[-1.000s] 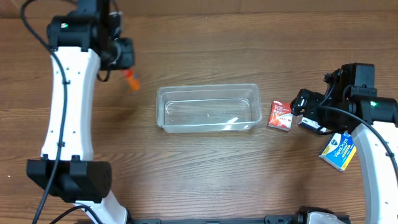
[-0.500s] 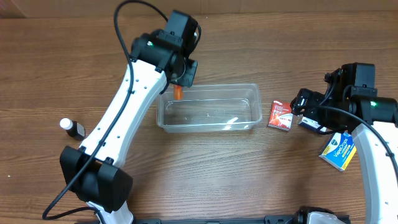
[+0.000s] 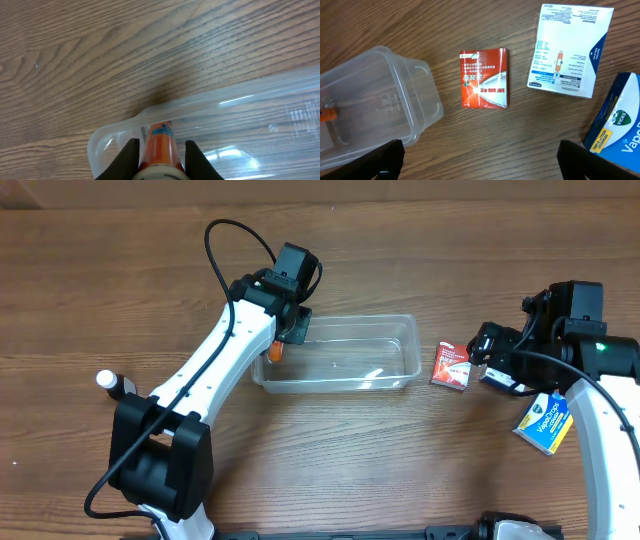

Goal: Pack container
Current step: 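Lift orange tube with left gripper and lower it into container, then move left gripper to small dark bottle and grasp it, then carry dark bottle with left gripper and place it in container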

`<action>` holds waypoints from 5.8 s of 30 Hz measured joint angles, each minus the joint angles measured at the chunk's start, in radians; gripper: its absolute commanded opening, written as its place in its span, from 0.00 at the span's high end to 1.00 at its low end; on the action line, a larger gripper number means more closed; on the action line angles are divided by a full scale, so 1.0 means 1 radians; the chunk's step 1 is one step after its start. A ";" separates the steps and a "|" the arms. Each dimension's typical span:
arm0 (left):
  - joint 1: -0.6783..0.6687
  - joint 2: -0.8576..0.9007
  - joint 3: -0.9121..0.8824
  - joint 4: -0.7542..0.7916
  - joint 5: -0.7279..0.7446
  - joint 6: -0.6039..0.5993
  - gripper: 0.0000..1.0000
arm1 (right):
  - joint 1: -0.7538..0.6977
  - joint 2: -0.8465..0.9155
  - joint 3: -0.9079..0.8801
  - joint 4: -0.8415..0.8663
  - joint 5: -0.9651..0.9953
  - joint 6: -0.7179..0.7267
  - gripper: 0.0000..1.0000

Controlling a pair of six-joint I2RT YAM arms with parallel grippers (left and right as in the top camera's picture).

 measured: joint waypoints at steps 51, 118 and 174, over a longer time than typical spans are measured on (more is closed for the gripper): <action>0.007 -0.002 0.029 -0.006 -0.146 -0.007 0.47 | 0.000 0.000 0.000 0.000 0.000 0.000 0.00; 0.863 0.082 -0.036 -0.269 0.081 -0.010 0.96 | 0.000 0.000 0.001 -0.011 -0.007 0.000 0.00; 0.045 0.047 -0.027 -0.228 0.135 -0.319 0.79 | 0.000 0.000 0.001 -0.011 -0.010 0.000 0.00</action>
